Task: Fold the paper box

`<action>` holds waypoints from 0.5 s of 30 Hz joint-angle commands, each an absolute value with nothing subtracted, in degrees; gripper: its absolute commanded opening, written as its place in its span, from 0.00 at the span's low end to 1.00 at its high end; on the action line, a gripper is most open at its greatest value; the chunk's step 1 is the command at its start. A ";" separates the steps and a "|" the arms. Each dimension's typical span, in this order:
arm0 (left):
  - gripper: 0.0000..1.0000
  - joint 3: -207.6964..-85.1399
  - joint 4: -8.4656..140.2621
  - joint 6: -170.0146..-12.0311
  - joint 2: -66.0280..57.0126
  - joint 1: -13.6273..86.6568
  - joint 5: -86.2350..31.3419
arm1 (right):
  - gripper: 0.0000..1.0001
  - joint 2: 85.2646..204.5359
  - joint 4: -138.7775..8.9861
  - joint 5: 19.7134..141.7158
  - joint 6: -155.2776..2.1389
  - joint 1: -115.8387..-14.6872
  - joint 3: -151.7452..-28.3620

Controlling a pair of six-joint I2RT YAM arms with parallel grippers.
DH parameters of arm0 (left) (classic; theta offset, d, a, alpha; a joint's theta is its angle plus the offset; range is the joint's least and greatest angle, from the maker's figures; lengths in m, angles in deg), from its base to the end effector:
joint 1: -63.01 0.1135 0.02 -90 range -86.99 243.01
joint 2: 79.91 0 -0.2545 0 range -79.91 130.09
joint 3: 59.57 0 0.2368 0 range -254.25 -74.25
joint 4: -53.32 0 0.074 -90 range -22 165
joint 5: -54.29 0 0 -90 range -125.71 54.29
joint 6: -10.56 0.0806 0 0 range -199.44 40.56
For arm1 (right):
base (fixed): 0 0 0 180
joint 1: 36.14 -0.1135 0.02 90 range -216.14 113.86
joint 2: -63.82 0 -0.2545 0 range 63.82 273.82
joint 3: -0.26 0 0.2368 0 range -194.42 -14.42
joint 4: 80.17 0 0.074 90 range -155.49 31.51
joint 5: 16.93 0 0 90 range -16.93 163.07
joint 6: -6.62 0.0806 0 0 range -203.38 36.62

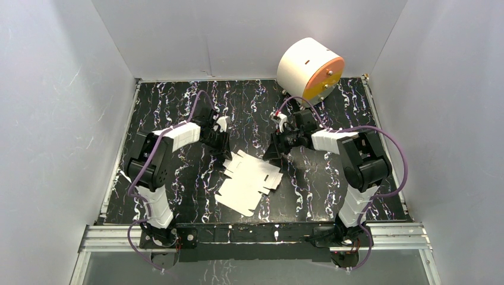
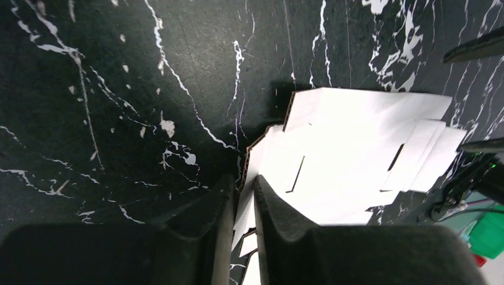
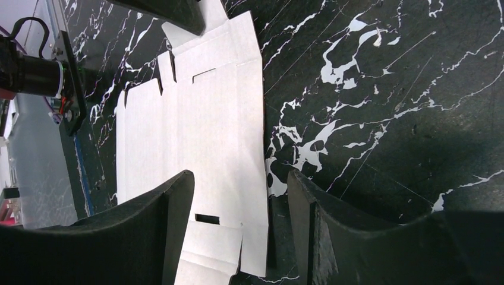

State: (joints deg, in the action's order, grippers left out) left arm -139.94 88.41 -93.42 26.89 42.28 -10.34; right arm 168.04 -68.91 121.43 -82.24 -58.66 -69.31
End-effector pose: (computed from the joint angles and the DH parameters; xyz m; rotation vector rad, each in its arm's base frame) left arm 0.3391 -0.1653 0.1227 0.3121 2.6796 -0.7825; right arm 0.3151 0.1958 0.1340 -0.8352 2.1764 1.1983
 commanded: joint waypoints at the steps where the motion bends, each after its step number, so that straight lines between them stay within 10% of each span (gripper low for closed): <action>1: 0.11 -140.29 89.94 -88.76 25.88 42.37 -6.41 | 0.68 165.67 -70.56 122.93 -83.29 -58.12 -69.67; 15: 0.00 -137.93 88.57 -81.11 13.13 41.18 -3.17 | 0.68 167.04 -63.25 125.34 -86.65 -58.19 -75.46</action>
State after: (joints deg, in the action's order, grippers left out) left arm -138.41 88.19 -84.48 19.44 42.06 -5.45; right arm 168.04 -65.96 122.92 -84.49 -58.33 -71.89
